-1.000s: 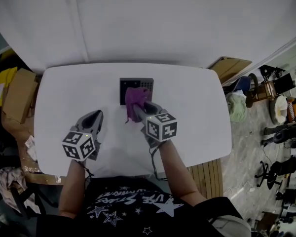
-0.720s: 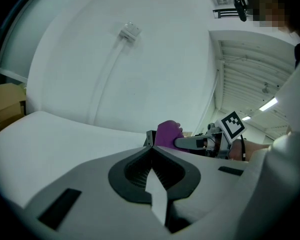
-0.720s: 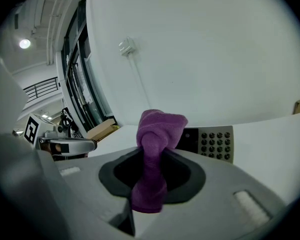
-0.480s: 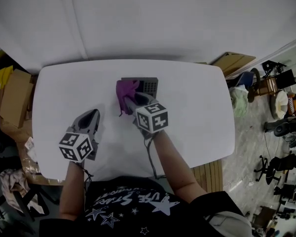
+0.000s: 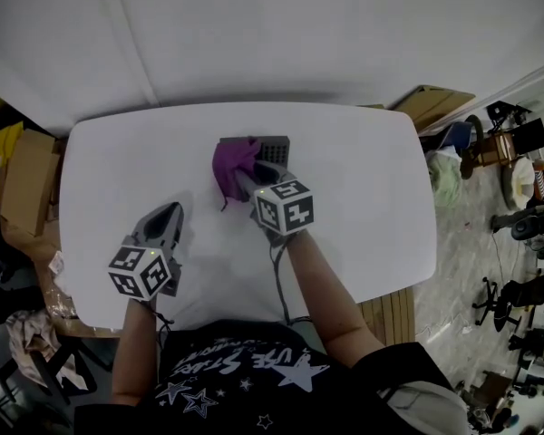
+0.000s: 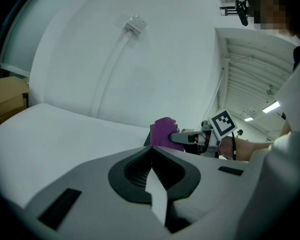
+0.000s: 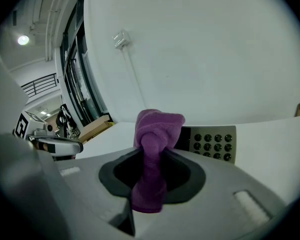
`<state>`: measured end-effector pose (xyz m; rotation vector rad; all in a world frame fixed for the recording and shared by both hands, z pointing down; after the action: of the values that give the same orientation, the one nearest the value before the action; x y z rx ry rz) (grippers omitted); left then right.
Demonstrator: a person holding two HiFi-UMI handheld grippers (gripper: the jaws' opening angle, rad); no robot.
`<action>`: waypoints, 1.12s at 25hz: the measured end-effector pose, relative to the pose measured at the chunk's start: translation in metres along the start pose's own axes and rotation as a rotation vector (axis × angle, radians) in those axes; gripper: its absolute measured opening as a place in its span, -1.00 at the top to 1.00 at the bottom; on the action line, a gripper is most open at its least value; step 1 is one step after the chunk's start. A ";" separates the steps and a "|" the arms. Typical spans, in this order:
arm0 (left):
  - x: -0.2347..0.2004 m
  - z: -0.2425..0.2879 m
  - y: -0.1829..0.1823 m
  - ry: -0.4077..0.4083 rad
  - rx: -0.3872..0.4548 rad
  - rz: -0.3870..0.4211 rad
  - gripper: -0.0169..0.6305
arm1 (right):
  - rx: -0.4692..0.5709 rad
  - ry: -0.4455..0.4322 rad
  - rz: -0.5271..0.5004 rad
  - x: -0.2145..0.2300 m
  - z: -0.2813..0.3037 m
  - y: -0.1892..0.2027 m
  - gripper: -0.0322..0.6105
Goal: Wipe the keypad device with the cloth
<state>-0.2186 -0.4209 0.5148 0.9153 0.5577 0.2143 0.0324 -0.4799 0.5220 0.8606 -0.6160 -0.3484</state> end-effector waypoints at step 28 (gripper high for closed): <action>0.036 0.022 -0.004 0.072 -0.009 0.059 0.92 | 0.060 0.183 0.107 0.056 -0.067 0.023 0.59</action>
<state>-0.1771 -0.4239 0.5087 0.9184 0.5962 0.3039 0.1186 -0.4549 0.5273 0.9020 -0.5019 -0.1532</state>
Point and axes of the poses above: the fingertips, and each gripper's own axes: z forward along the fingers, x to its right, y out of its underside, the point moved 9 cm from there along -z, backward along the fingers, and after that the axes turned 9 degrees about -y, right-handed, at the moved point
